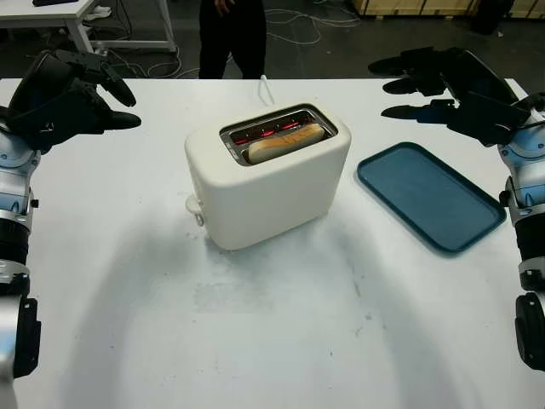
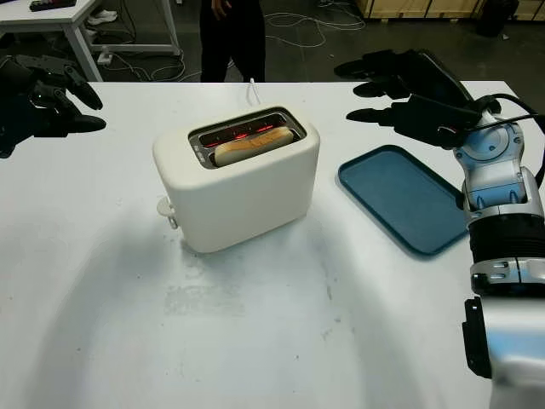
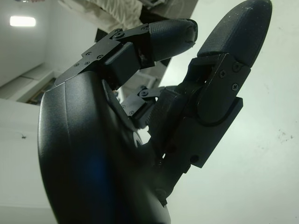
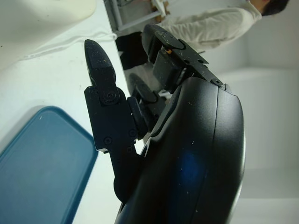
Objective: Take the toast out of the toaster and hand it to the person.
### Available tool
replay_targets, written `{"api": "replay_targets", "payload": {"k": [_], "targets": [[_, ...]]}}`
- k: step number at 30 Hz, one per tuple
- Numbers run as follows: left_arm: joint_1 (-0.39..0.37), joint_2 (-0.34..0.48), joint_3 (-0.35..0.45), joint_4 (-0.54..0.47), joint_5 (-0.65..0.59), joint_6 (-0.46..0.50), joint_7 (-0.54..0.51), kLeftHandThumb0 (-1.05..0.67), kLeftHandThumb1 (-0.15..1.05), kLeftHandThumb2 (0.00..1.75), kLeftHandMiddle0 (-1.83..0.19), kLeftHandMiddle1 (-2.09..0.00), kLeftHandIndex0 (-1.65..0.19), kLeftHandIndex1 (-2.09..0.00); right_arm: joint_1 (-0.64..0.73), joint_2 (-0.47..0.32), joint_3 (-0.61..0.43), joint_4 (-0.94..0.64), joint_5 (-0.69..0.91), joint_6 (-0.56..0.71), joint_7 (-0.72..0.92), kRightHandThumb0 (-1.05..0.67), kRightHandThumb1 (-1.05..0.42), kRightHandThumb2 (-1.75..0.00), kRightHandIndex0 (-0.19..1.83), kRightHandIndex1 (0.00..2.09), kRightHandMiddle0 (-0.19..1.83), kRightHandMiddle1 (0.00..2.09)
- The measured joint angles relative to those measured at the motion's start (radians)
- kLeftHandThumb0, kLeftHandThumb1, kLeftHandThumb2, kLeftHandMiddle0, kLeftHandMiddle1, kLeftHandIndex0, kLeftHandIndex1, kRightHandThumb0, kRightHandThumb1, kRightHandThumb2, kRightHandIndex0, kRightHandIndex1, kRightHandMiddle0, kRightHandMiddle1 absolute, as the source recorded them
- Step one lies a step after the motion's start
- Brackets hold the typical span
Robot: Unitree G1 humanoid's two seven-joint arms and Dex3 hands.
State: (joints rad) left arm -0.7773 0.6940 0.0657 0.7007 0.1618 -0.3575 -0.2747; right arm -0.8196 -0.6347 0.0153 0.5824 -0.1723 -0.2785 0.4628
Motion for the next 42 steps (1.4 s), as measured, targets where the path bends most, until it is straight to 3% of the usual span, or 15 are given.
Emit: {"api": "replay_targets", "payload": {"k": [42], "targets": [[0.0, 0.0, 0.0, 0.004, 0.001, 0.002, 0.0, -1.05, 0.73, 0.01, -1.07, -1.04, -0.93, -1.07, 0.002, 0.0, 0.001, -0.014, 0.005, 0.003, 0.015, -0.38, -0.87, 0.0, 0.77, 0.01, 0.68, 0.0]]}}
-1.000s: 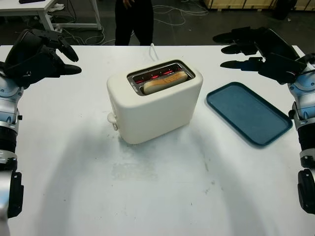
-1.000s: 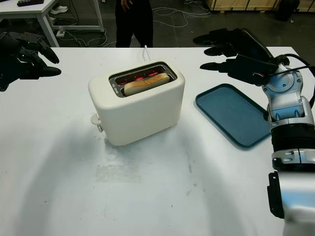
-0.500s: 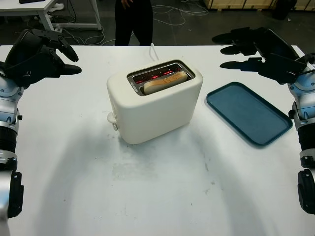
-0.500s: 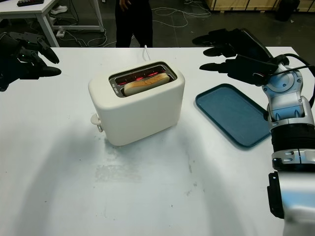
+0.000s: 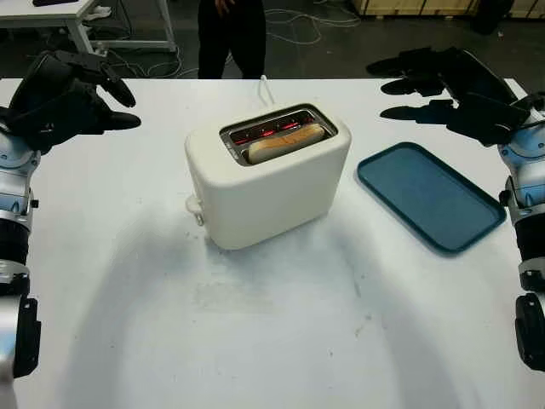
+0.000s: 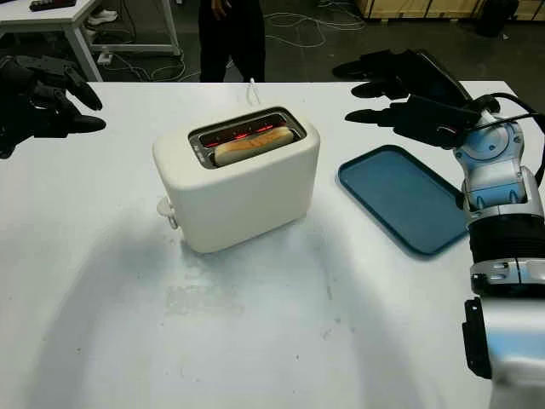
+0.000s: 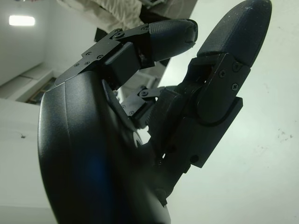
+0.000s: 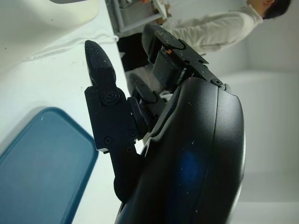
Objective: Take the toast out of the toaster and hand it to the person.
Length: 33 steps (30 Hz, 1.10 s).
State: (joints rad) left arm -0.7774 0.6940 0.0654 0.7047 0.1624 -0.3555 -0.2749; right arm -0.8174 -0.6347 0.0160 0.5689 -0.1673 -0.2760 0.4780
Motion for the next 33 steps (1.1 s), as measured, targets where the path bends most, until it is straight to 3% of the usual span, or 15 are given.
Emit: {"api": "replay_targets", "payload": {"k": [33], "targets": [[0.0, 0.0, 0.0, -0.004, 0.0, 0.007, 0.0, -1.05, 0.72, 0.0, -1.07, -1.01, -0.93, -1.05, 0.0, 0.0, 0.002, 0.021, 0.019, -0.012, 0.009, -0.39, -0.88, 0.0, 0.78, 0.01, 0.69, 0.0]]}}
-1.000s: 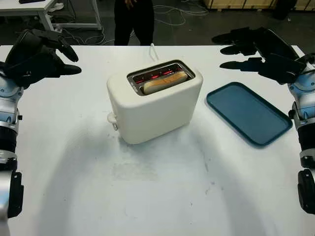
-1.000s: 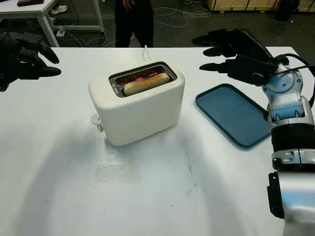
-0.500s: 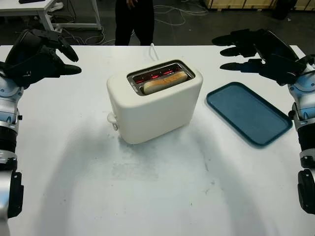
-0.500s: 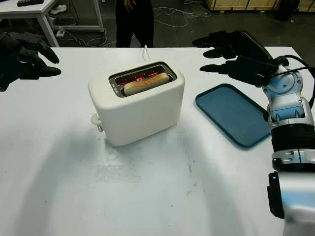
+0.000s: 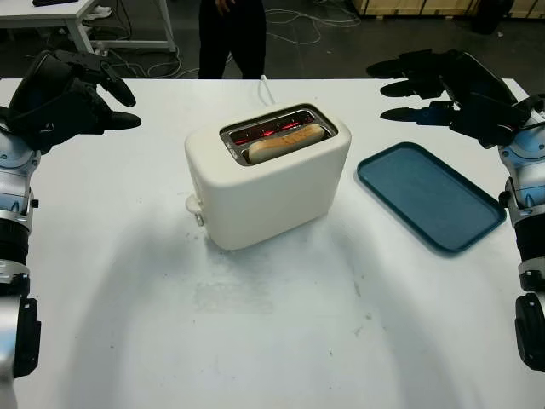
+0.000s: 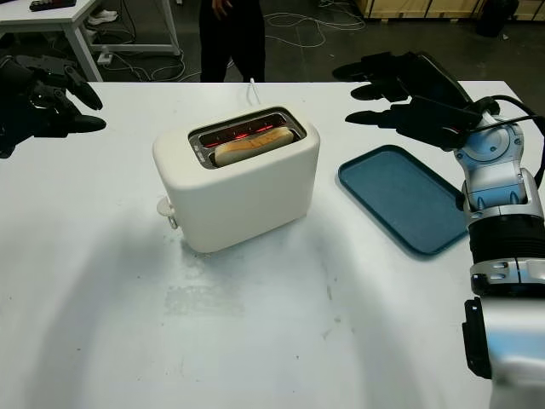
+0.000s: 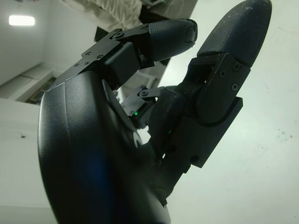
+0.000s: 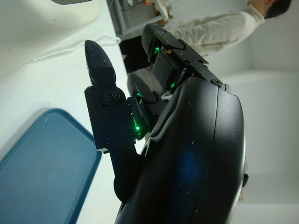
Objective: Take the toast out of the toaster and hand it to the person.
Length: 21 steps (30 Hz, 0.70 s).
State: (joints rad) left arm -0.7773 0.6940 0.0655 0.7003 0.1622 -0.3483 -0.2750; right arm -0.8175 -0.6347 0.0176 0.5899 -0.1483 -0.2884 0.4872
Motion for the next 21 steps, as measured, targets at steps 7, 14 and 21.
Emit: {"api": "replay_targets", "payload": {"k": [7, 14, 21], "targets": [[0.0, 0.0, 0.0, -0.002, 0.0, 0.001, 0.0, -1.05, 0.72, 0.0, -1.05, -1.02, -0.92, -1.05, 0.0, 0.0, 0.001, 0.0, -0.001, 0.0, 0.0, -0.38, -0.88, 0.0, 0.79, 0.01, 0.69, 0.0], [0.0, 0.0, -0.001, -0.007, 0.002, 0.014, 0.0, -1.05, 0.71, 0.01, -1.04, -1.02, -0.93, -1.03, 0.0, 0.0, 0.001, -0.004, -0.001, 0.0, -0.001, -0.39, -0.88, 0.0, 0.78, 0.0, 0.69, 0.0], [0.0, 0.0, -0.002, -0.01, 0.008, 0.017, 0.0, -1.05, 0.71, 0.0, -1.05, -1.01, -0.93, -1.02, 0.0, 0.0, 0.001, -0.004, -0.006, 0.0, -0.001, -0.38, -0.87, 0.0, 0.8, 0.01, 0.71, 0.01]]}}
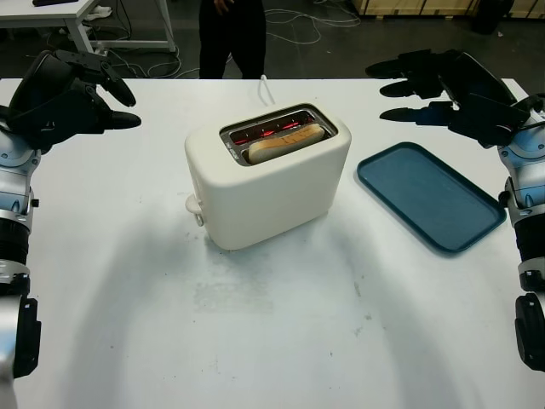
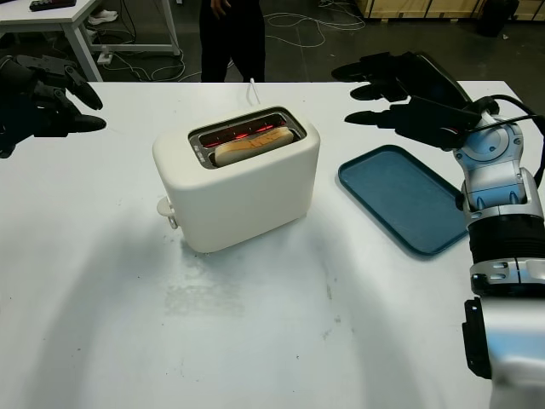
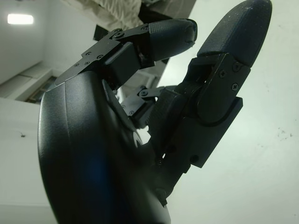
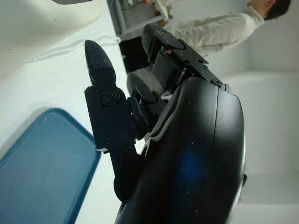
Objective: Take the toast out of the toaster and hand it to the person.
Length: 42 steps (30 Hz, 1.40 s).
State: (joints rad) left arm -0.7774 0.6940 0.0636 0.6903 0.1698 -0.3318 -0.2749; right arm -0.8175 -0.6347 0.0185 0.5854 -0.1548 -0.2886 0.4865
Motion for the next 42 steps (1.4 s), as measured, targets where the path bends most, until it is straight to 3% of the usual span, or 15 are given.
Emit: {"api": "replay_targets", "payload": {"k": [42], "targets": [[0.0, 0.0, 0.002, 0.015, -0.009, -0.027, 0.001, -1.05, 0.73, 0.01, -1.09, -1.03, -0.95, -1.06, 0.0, 0.0, 0.001, 0.016, 0.013, -0.022, 0.003, -0.37, -0.86, 0.0, 0.79, 0.0, 0.7, 0.0]]}}
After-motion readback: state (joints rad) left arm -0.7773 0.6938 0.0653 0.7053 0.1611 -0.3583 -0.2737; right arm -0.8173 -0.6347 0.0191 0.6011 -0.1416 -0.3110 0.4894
